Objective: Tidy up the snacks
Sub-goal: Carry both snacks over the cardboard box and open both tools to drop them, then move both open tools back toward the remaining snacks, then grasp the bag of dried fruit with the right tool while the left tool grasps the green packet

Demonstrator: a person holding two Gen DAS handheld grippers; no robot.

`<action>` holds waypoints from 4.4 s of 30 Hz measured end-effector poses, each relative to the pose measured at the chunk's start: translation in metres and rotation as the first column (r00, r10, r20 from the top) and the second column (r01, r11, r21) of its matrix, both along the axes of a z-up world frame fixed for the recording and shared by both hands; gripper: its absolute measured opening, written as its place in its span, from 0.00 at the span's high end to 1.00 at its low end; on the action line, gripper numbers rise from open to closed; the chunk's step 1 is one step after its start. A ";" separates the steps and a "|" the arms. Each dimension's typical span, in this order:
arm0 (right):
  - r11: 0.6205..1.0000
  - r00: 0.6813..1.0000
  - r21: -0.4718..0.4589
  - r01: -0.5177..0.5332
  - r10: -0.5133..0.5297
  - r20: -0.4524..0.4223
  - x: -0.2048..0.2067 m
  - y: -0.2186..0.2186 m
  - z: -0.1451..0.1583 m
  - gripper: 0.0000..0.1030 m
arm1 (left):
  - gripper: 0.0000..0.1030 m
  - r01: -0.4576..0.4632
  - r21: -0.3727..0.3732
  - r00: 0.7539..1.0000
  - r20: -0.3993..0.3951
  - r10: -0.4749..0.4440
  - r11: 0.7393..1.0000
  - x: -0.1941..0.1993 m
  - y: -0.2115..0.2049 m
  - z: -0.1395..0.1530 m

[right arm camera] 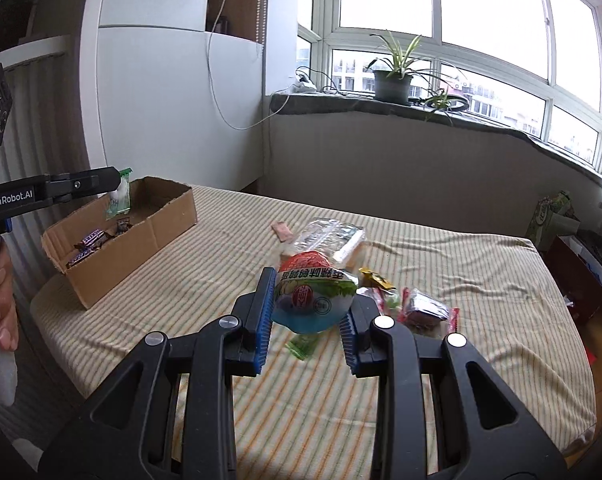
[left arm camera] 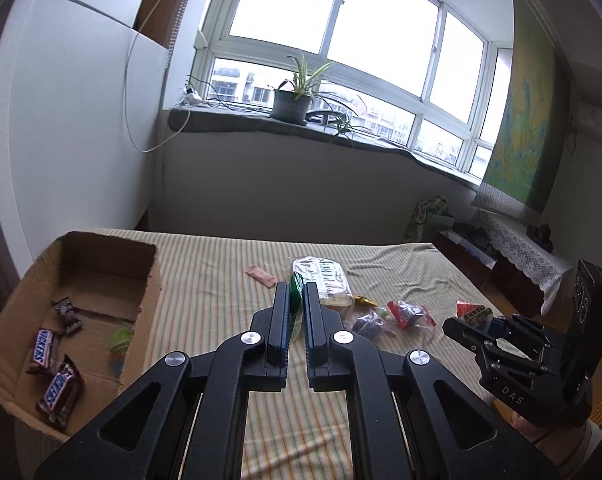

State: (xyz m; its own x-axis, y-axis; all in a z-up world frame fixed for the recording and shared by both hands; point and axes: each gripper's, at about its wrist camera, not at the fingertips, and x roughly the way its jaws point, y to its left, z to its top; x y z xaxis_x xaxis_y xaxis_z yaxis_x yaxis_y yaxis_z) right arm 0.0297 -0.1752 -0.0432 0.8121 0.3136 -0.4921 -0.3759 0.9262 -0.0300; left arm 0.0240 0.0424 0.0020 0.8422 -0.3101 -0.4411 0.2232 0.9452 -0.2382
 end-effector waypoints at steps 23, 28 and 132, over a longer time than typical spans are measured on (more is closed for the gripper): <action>0.914 0.915 -0.039 -0.403 0.404 0.009 0.006 0.231 0.014 0.70 | 0.95 -0.351 -0.055 0.933 0.058 0.354 0.935 -0.066 0.174 -0.005; 0.909 0.909 -0.038 -0.416 0.415 -0.026 0.026 0.245 0.003 0.70 | 0.95 -0.339 -0.056 0.940 0.032 0.341 0.939 -0.052 0.175 -0.017; 0.992 0.946 -0.084 -0.097 0.066 -0.318 0.141 -0.118 -0.087 0.66 | 0.82 0.199 0.124 0.931 -0.333 -0.148 0.972 0.072 -0.134 -0.114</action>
State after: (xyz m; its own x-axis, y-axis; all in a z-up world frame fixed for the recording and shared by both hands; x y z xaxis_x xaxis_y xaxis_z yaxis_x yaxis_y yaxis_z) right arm 0.1703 -0.2932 -0.1300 0.5853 0.3107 -0.7490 -0.4551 0.8903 0.0137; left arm 0.0956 -0.0912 -0.1123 0.5883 -0.3460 -0.7309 0.3232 0.9291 -0.1798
